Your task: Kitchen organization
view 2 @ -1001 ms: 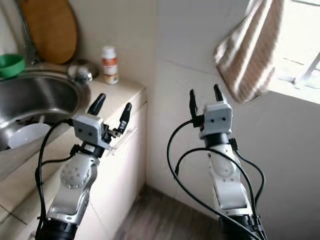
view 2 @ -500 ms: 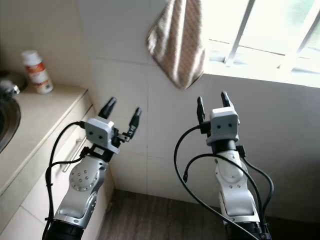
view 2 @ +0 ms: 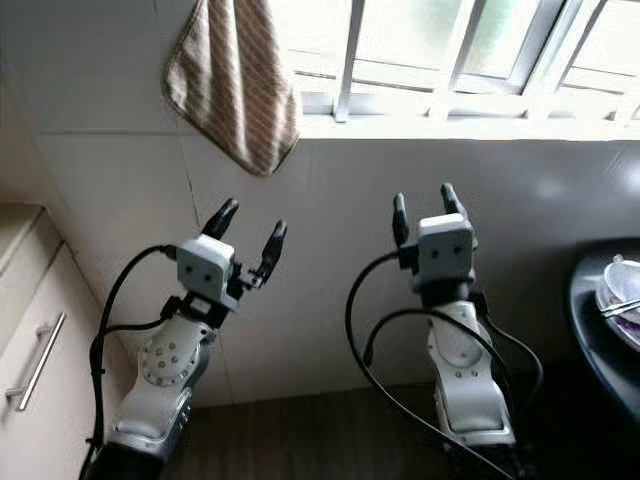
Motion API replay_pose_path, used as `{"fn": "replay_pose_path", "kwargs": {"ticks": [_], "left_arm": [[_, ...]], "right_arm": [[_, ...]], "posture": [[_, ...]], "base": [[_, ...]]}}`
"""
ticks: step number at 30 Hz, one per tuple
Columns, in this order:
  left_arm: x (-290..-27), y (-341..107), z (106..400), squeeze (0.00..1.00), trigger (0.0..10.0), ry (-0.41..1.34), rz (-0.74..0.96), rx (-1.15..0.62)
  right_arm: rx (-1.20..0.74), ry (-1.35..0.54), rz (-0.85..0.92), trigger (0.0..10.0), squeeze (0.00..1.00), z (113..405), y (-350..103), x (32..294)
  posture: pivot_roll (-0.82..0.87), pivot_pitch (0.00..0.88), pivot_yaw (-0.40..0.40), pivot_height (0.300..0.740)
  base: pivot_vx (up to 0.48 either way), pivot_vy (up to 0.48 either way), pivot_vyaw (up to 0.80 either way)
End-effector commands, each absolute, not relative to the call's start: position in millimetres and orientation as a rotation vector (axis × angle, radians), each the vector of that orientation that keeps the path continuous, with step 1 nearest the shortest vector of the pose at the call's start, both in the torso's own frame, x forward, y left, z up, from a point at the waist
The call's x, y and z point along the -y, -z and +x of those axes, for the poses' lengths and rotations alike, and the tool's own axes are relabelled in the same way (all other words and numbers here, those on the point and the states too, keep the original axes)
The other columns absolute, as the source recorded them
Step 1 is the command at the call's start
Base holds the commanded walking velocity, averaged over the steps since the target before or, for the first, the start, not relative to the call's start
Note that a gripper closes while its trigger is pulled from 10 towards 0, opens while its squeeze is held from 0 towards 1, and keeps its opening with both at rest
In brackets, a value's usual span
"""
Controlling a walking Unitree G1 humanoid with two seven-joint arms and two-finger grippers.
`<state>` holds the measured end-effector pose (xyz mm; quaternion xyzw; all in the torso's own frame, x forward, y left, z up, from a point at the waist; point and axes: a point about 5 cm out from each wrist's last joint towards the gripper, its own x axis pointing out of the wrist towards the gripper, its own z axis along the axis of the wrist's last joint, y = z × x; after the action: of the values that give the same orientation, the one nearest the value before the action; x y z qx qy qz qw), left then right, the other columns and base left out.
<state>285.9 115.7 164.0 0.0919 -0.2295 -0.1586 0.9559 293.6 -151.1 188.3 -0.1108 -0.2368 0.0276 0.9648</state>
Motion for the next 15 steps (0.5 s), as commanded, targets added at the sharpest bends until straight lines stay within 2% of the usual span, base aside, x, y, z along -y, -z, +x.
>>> {"fn": "replay_pose_path", "kwargs": {"ticks": [1, 5, 7, 15], "left_arm": [[-106.8, -163.5, 286.4, 0.0, 10.0, 0.349, 0.187, 0.455], [-106.8, -163.0, 287.0, 0.0, 10.0, 0.348, 0.19, 0.45], [-106.9, -163.0, 287.2, 0.0, 10.0, 0.347, 0.191, 0.448], [-107.5, -162.6, 288.2, 0.0, 10.0, 0.341, 0.194, 0.44]], "right_arm": [[0.481, -0.04, -0.239, 10.0, 0.0, 293.7, -190.3, 157.0], [0.48, -0.04, -0.241, 10.0, 0.0, 294.0, -190.2, 156.8], [0.483, -0.04, -0.249, 10.0, 0.0, 293.9, -190.5, 156.4], [0.476, -0.049, -0.288, 10.0, 0.0, 294.9, -187.9, 152.1]], "posture": [[0.06, 0.0, -0.034, 0.74], [0.06, 0.0, -0.032, 0.74], [0.06, 0.0, -0.032, 0.74], [0.06, 0.0, -0.033, 0.74]], "base": [[0.0, 0.0, -0.8], [0.0, 0.0, -0.8], [0.0, -0.381, -0.8], [0.0, -0.48, 0.0]]}}
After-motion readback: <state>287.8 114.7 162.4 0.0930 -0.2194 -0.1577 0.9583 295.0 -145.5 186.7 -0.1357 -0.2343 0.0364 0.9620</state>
